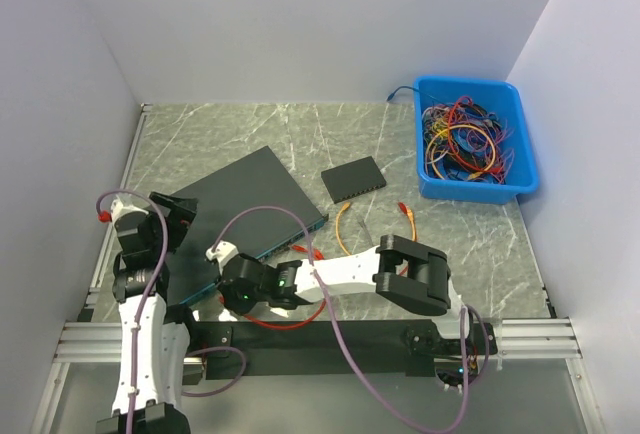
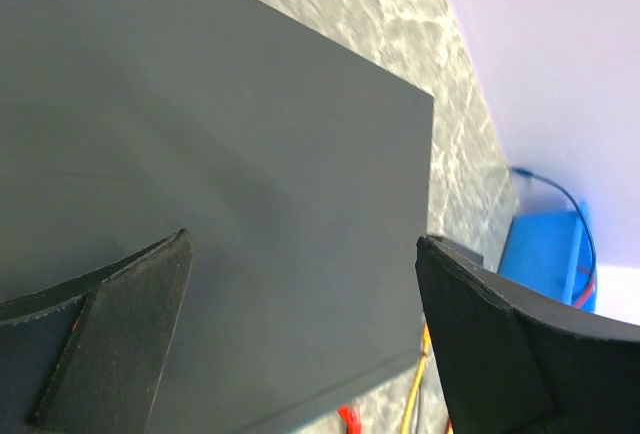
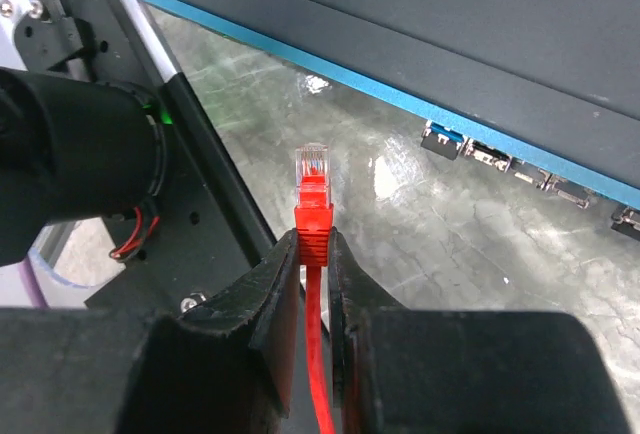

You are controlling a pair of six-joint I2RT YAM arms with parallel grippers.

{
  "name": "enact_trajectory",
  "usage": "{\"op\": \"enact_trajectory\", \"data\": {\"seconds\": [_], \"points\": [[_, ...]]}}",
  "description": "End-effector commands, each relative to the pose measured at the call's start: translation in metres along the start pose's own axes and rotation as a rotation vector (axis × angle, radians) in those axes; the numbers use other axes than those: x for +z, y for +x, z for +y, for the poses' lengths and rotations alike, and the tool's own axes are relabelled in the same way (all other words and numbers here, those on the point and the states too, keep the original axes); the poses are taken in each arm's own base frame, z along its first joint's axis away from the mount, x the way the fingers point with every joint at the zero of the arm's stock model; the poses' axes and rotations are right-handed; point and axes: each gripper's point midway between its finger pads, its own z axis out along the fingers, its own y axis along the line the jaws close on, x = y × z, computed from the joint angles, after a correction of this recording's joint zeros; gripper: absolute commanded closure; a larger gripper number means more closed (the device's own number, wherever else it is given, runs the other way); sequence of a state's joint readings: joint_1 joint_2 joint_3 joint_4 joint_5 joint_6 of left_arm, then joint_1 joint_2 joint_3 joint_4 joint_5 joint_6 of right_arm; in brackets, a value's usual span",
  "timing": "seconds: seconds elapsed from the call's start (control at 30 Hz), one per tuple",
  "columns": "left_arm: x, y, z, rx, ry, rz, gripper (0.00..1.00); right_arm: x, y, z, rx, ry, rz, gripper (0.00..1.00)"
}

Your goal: Insert the plug into the switch port

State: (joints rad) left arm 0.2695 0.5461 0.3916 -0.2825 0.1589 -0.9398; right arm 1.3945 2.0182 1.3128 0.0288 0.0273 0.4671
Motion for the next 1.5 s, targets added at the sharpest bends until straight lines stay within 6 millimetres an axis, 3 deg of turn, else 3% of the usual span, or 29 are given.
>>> {"op": "enact_trajectory", "data": {"seconds": [0.0, 0.2, 0.43, 0.87, 1.23, 1.47], "points": [[-0.018, -0.014, -0.041, 0.047, 0.123, -0.005, 0.01, 0.004, -0.017, 0.008, -0.002, -0.008, -0.027, 1.00], [-0.034, -0.009, -0.055, 0.104, 0.207, 0.008, 0.01, 0.010, -0.020, -0.008, 0.059, 0.035, -0.032, 1.00], [-0.023, 0.002, -0.050, 0.101, 0.217, 0.070, 0.01, 0.016, -0.020, -0.027, 0.132, 0.107, -0.024, 1.00], [-0.024, 0.003, -0.052, 0.096, 0.244, 0.057, 0.01, 0.023, -0.029, -0.019, 0.135, 0.087, -0.032, 1.00], [-0.030, 0.002, -0.056, 0.102, 0.249, 0.060, 0.01, 0.022, -0.029, -0.033, 0.162, 0.164, -0.043, 1.00], [-0.031, -0.002, -0.059, 0.106, 0.249, 0.048, 0.01, 0.021, -0.036, -0.031, 0.172, 0.160, -0.069, 1.00]]}}
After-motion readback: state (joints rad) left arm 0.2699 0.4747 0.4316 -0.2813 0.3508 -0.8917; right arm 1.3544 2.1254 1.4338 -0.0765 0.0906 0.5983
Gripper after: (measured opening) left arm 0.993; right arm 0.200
